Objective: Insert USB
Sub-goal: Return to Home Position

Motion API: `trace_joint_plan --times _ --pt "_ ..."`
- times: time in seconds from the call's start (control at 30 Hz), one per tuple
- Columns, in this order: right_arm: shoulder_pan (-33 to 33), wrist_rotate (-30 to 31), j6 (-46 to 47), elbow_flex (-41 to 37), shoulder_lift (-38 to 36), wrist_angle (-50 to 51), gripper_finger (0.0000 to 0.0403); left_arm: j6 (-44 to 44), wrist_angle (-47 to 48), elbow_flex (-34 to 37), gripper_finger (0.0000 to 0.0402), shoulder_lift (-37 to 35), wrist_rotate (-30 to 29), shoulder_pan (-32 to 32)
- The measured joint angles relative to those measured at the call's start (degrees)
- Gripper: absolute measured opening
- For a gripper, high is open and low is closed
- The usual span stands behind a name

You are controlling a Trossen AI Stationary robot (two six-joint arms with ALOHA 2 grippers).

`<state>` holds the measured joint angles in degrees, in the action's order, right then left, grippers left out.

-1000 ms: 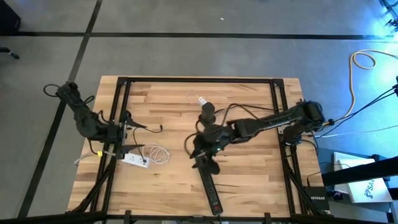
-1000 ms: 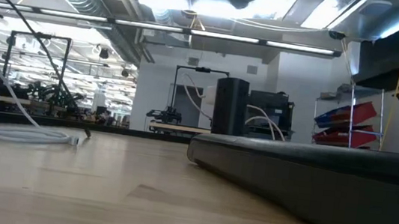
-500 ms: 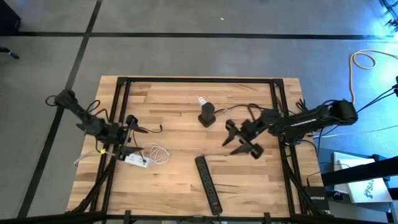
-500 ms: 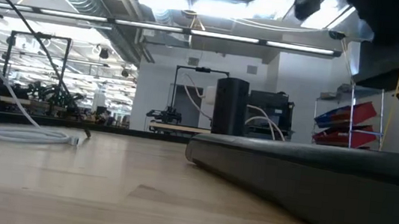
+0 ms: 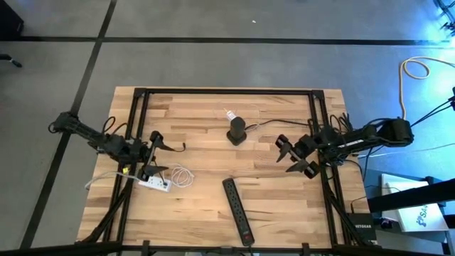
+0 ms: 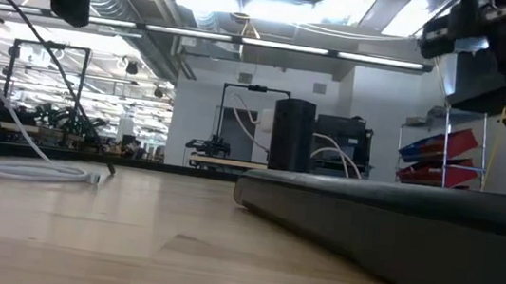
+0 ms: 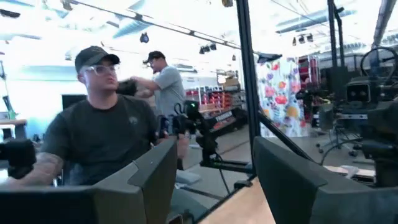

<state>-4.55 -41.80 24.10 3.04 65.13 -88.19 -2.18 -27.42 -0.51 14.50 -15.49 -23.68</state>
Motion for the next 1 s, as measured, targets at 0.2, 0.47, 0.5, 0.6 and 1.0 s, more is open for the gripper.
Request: trace_joint_plan --times 0.2,0.47,0.5,0.6,1.0 --pt "-3.1 -0.9 1.6 -2.6 -1.2 -1.8 0.0193 0.6 -0.4 0.0 0.0314 0.0 6.6 3.5" --pt "-7.3 -8.9 3.8 -2.6 -1.3 -1.8 0.0193 0.9 -0.8 0.0 0.0314 0.1 9.7 8.1" --pt "-8.0 -9.2 4.2 -2.6 -1.3 -1.8 0.0193 0.9 -0.4 0.0 0.0314 0.1 9.1 8.8" --pt "-10.1 -10.0 4.2 -2.6 -1.3 -1.1 0.0193 1.2 1.8 0.0 0.0314 0.2 6.8 10.5" --pt "-13.1 -9.6 1.0 -2.7 -1.4 6.1 0.0193 1.8 6.4 0.0 0.0314 0.2 5.7 11.8"
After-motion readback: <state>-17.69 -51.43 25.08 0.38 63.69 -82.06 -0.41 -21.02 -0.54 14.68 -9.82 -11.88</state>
